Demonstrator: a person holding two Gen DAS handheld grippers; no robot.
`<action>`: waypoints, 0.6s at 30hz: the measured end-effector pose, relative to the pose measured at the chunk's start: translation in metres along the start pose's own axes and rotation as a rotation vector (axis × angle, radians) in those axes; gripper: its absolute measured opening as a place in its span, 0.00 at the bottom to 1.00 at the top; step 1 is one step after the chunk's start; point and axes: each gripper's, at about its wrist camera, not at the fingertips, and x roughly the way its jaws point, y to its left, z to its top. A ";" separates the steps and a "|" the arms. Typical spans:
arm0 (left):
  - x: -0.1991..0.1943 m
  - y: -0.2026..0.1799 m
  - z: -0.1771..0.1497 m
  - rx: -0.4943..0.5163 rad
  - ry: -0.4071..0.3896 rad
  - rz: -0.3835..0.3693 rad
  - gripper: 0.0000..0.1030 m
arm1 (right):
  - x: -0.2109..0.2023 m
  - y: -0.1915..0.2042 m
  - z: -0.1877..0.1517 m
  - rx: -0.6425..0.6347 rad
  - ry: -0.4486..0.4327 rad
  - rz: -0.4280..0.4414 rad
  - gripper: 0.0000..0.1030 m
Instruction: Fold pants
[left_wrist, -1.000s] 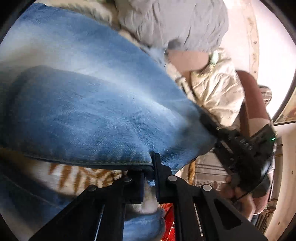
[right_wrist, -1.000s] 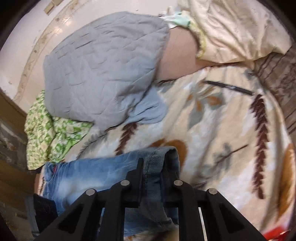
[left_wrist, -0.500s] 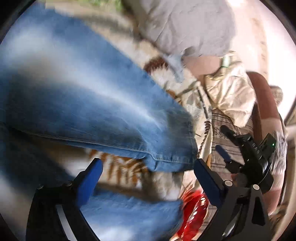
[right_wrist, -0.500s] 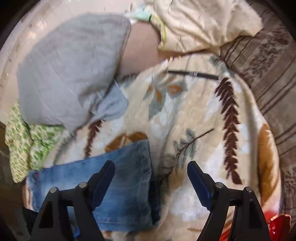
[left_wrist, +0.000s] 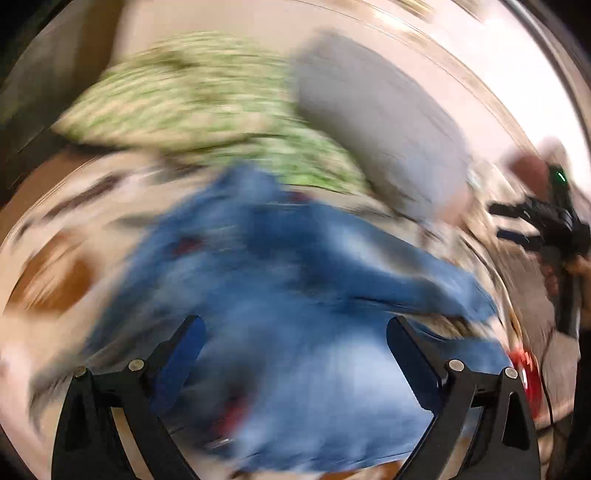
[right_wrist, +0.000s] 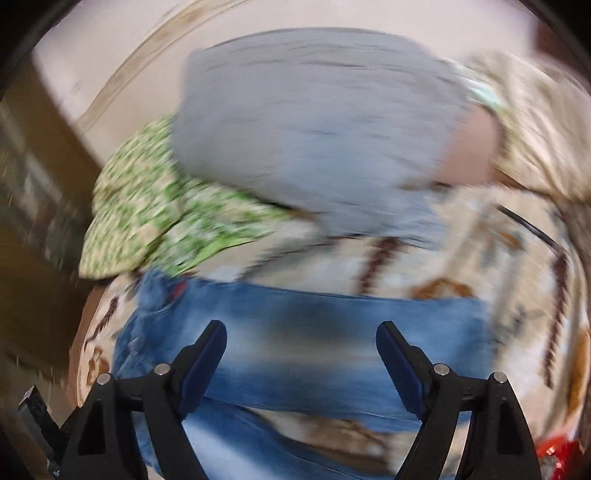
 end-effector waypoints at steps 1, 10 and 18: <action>-0.005 0.024 -0.008 -0.080 -0.014 0.026 0.96 | 0.010 0.025 0.002 -0.034 0.005 0.012 0.83; 0.008 0.113 -0.048 -0.379 -0.054 0.041 0.96 | 0.085 0.190 0.010 -0.255 0.107 0.016 0.83; 0.019 0.106 -0.038 -0.309 -0.106 0.070 0.96 | 0.175 0.292 0.009 -0.447 0.198 -0.073 0.83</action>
